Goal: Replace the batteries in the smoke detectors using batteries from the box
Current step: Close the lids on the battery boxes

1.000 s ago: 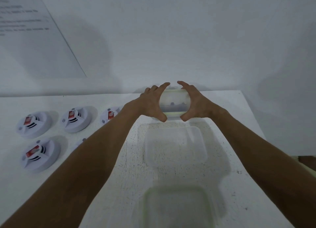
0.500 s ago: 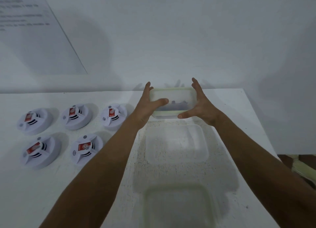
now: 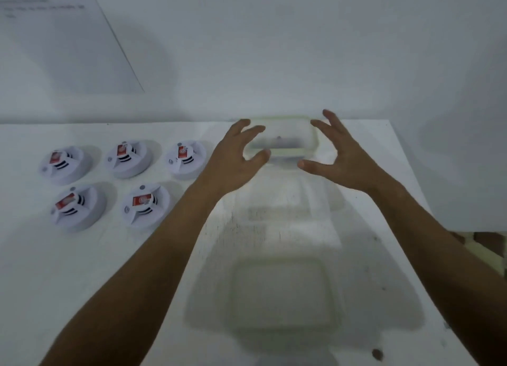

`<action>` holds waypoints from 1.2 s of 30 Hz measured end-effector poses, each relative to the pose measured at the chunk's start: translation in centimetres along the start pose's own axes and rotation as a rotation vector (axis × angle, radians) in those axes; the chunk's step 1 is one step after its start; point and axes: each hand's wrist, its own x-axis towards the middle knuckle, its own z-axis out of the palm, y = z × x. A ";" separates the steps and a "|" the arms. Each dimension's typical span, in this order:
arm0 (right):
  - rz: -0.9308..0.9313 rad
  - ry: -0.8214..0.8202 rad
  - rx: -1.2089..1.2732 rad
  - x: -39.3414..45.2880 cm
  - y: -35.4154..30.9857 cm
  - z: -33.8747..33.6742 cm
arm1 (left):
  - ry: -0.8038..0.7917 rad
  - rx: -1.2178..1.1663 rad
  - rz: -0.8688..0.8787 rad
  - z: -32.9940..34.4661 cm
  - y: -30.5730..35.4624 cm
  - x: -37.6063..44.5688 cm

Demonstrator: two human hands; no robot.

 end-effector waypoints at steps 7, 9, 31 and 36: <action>-0.093 -0.004 -0.090 -15.1 -2.7 3.5 | 0.029 0.049 0.068 1.5 2.1 -15.7; -0.023 -0.064 -0.076 -17.9 -2.3 4.9 | -0.011 0.051 0.013 2.3 1.8 -18.6; -0.020 0.020 0.072 -20.1 -3.8 3.0 | -0.143 0.083 -0.017 -2.0 2.6 -20.5; -0.024 0.014 0.074 -13.5 -3.2 1.1 | -0.164 0.075 -0.019 -2.5 3.2 -12.9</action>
